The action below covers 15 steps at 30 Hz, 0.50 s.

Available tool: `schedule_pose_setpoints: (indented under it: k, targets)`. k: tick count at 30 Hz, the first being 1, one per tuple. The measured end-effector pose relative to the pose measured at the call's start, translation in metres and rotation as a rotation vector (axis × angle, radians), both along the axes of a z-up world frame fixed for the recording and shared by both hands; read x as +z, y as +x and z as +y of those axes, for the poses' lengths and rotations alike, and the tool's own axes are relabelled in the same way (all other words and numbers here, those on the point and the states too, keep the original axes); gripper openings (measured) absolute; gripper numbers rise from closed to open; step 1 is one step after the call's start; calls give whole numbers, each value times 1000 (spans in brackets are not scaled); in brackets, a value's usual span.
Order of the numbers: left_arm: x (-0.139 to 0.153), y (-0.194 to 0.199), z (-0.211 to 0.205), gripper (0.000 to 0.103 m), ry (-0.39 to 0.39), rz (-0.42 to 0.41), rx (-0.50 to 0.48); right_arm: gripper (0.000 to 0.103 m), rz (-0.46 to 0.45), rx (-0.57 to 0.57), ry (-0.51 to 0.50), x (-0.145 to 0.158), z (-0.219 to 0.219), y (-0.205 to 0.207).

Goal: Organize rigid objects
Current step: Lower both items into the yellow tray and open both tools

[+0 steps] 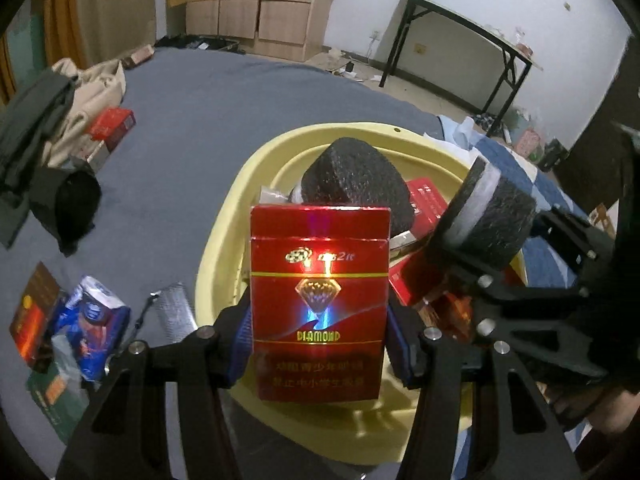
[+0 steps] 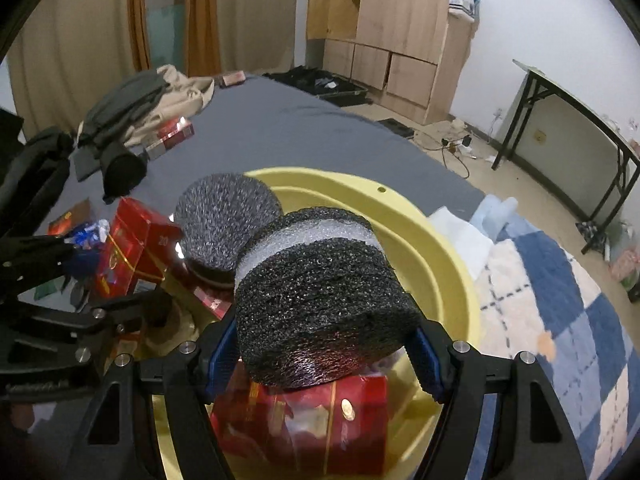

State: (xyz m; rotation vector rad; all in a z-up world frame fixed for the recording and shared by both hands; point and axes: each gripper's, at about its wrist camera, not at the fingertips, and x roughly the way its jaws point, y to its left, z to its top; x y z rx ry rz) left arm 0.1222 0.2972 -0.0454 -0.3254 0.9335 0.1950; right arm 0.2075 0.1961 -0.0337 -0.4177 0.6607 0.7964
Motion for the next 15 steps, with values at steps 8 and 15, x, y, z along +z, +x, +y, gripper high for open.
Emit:
schedule_pose_setpoints:
  k: [8, 15]
  targets:
    - [-4, 1, 4, 85, -24, 25, 31, 79, -7, 4, -38, -12, 22, 5]
    - [20, -10, 11, 103, -73, -55, 109, 103, 8, -1, 89, 6, -19, 3]
